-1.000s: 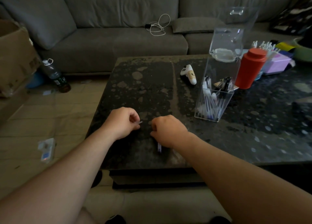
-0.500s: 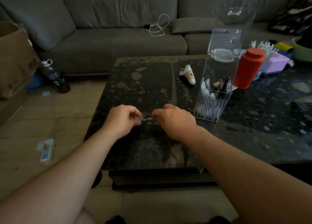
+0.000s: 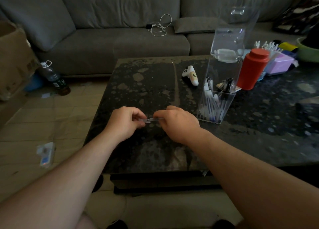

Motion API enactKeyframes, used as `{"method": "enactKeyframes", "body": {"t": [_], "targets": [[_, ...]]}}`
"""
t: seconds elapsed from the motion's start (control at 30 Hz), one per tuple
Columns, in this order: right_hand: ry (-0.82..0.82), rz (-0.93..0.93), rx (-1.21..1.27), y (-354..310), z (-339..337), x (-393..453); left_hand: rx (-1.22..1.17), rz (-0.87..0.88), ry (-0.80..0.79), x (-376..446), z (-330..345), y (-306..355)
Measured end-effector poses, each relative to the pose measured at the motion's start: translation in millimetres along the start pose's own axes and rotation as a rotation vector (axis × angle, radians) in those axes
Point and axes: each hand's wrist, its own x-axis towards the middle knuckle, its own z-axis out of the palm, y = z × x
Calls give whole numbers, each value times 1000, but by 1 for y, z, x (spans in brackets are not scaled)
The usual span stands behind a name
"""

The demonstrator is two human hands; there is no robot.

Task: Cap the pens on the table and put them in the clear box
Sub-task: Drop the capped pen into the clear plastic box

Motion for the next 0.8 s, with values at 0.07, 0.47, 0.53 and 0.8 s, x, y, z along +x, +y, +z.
{"method": "enactKeyframes", "body": {"t": [0.07,0.47,0.53,0.8], "targets": [[1,-3,-2,0,0,-1,-1,-3,2,-1,0,2],[30,-14,-11,1,2,-3,-31,-10,19,-2,-2,2],[36,-24,-22,0,3,-3,-22,6,8,-3,-1,5],[116,-36,-32,-3,4,-4,-6,66,-3,-7,-2,15]]}}
